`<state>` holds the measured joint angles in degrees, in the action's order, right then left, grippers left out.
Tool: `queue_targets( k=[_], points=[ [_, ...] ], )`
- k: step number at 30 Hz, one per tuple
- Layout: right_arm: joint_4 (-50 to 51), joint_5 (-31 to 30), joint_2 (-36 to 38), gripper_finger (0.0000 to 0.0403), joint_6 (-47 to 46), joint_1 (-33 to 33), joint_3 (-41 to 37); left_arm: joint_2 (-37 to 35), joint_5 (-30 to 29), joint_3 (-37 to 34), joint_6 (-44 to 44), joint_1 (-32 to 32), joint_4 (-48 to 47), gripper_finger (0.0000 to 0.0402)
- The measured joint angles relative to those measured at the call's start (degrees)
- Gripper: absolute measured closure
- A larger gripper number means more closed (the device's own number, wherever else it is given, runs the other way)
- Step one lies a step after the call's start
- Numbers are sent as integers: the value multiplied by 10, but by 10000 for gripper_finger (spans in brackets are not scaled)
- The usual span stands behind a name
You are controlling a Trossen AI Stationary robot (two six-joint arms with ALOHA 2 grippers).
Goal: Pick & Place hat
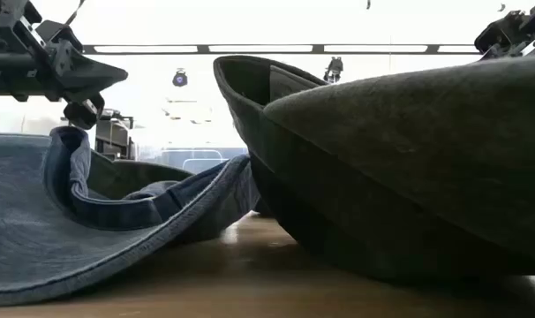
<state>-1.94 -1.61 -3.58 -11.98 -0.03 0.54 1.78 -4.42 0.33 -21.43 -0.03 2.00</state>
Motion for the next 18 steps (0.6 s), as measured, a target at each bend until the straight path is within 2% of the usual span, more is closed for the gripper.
queue_targets(
  k=[18],
  points=[
    [-4, 0, 0, 376, 0, 0, 0, 0, 0, 0, -26, 0, 5, 401]
  ],
)
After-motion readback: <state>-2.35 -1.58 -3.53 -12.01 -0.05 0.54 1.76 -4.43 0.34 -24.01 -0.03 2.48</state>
